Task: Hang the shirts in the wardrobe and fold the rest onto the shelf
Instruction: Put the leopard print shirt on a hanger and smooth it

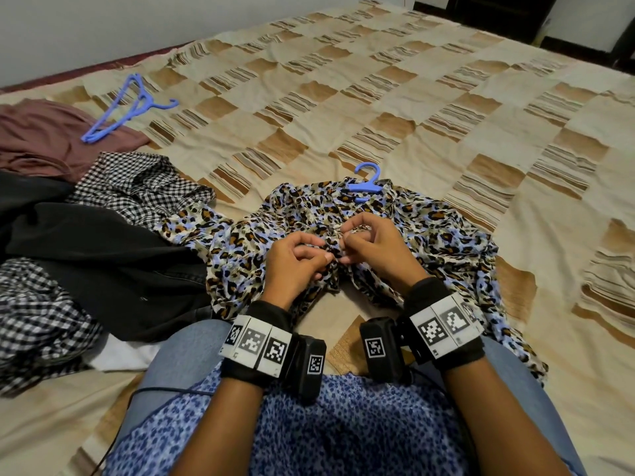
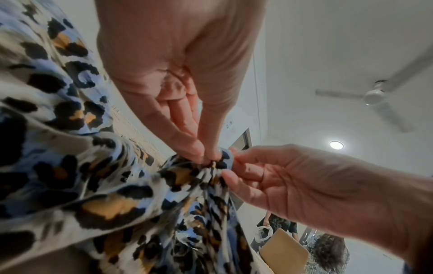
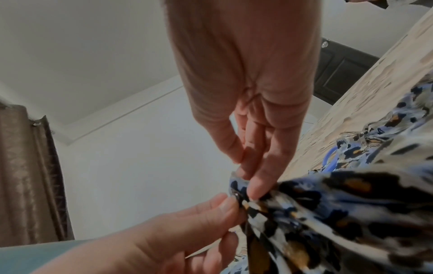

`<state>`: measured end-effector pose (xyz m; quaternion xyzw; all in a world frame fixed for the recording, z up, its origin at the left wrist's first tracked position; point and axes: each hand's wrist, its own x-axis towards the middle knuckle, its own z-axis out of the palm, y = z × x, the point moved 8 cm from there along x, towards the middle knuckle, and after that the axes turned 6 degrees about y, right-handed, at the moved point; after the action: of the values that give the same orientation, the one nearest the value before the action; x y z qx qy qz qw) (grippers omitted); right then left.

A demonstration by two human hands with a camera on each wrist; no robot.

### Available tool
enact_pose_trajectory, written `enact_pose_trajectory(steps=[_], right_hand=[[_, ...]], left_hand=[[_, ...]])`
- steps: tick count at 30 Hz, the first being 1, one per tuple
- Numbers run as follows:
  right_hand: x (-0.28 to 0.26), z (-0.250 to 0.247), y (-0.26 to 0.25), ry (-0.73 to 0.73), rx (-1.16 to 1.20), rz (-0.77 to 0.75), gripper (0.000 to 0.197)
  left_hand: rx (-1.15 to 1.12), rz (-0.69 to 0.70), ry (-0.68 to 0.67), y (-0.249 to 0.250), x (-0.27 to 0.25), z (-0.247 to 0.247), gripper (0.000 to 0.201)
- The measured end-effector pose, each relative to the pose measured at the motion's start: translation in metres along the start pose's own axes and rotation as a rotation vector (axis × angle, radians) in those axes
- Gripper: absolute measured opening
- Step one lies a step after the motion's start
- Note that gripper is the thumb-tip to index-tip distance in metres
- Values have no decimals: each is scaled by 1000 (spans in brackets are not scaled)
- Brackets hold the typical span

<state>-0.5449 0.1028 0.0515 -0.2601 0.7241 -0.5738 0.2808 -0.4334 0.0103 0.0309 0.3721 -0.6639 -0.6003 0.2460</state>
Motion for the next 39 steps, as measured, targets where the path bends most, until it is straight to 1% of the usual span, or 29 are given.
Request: enact_pose_trajectory(steps=[3,6,8,14,17,20,24,28,31,35,37,39], right_hand=[[-1,0,4,-34,-5,39,16],[-3,1,4,-65,-9,53,29],[-3,1,2,-64,-22,41,35],[-3,2,-4,-32,-134,-50,31],[-2,2,-5,-17,-147,-75,30],[-3,4,-8,12,-189,-131,30],[-5,13,-13,6,-217,-187,31],[-5,14,-14,15,-195,-193,33],[-6,12,-16,22,-167,-200,27],[-6,9,-14,16,-70,-146,25],[-5,7,-14,41,-53,-152,24],[-4,5,-16,81,-74,-189,23]], left_hand=[[21,32,-34,4,-2,3,21],[15,50,-27,6,-2,3,22],[1,53,-17,6,-1,2,23],[-12,62,-29,4,0,3,24],[-55,50,-23,4,0,4,17],[-74,56,-28,6,-1,5,10],[-88,62,26,5,2,0,11],[-59,81,93,4,4,-6,11],[-64,88,123,4,4,-8,15],[-36,116,119,6,4,-9,17],[-33,117,111,7,4,-7,14],[-61,82,98,5,4,-5,13]])
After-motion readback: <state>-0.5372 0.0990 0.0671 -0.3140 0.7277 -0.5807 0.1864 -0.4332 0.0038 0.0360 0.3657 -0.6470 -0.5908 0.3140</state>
